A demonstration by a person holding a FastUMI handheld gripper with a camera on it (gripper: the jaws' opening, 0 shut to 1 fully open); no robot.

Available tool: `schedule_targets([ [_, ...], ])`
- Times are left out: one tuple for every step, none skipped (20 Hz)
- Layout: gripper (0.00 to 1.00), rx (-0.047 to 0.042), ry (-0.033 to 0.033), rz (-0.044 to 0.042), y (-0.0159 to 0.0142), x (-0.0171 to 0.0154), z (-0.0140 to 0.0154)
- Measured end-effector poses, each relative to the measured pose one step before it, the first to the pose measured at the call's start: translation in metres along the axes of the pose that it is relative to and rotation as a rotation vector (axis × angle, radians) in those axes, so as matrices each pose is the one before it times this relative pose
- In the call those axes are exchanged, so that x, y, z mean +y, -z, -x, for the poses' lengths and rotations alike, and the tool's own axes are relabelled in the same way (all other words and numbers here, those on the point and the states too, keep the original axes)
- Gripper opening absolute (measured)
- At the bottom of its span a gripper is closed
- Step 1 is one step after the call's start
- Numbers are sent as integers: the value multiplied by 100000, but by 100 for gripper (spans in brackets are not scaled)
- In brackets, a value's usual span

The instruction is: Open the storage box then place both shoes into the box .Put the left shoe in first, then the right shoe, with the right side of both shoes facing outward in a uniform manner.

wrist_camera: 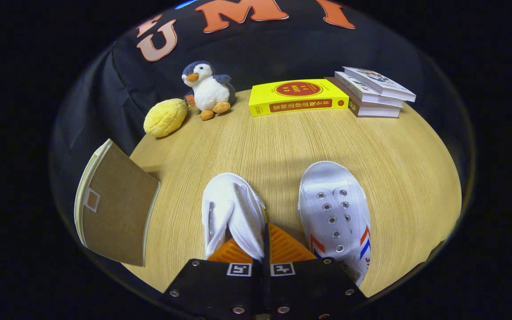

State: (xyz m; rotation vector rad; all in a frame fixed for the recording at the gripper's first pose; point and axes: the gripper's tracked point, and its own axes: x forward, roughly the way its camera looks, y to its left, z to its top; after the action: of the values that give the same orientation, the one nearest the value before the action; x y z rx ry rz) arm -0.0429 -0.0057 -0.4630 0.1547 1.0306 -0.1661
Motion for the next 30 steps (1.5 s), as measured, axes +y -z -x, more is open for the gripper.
schedule_targets([
  [1,-504,-853,-168,-249,459,502],
  [1,-180,-1122,-1095,-252,566,603],
  [1,217,-755,-1770,-279,524,643],
  [1,-100,-356,-1494,-469,571,648],
  [1,509,-50,-555,-463,573,666],
  [1,1681,208,-996,-260,575,794],
  [1,1642,188,-1310,-291,655,838],
  [1,-274,-500,-536,-750,935,818],
  [1,-687,-851,551,-762,945,744],
  [1,-959,-793,765,-629,1048,741],
  [1,-983,-697,264,-649,1020,655],
  [1,-670,-960,99,-516,1148,556],
  [1,-422,-1190,-282,-485,1289,521],
  [1,-56,-970,-236,-375,1215,550],
  [1,-6,-847,-310,-327,1176,488],
  [1,-124,-758,-454,-356,1166,402],
  [1,-75,-950,-280,-277,1234,234],
  [1,397,-820,-716,-206,1264,202],
  [1,656,-987,-448,-73,1324,69],
  [1,947,-842,-591,-49,1368,-65],
  [1,1130,-837,-537,50,1346,-159],
  [1,248,-661,-894,48,1359,-197],
  [1,-92,-955,340,-115,1549,-247],
  [1,379,-1241,870,23,1474,-315],
  [1,1092,-1531,844,176,1485,-438],
  [1,1422,-1354,224,377,1530,-473],
  [1,1754,-797,-48,315,1350,-510],
  [1,1648,-158,215,272,1046,-731],
  [2,1380,388,220,474,970,-720],
  [1,2081,829,-38,560,620,-776],
])
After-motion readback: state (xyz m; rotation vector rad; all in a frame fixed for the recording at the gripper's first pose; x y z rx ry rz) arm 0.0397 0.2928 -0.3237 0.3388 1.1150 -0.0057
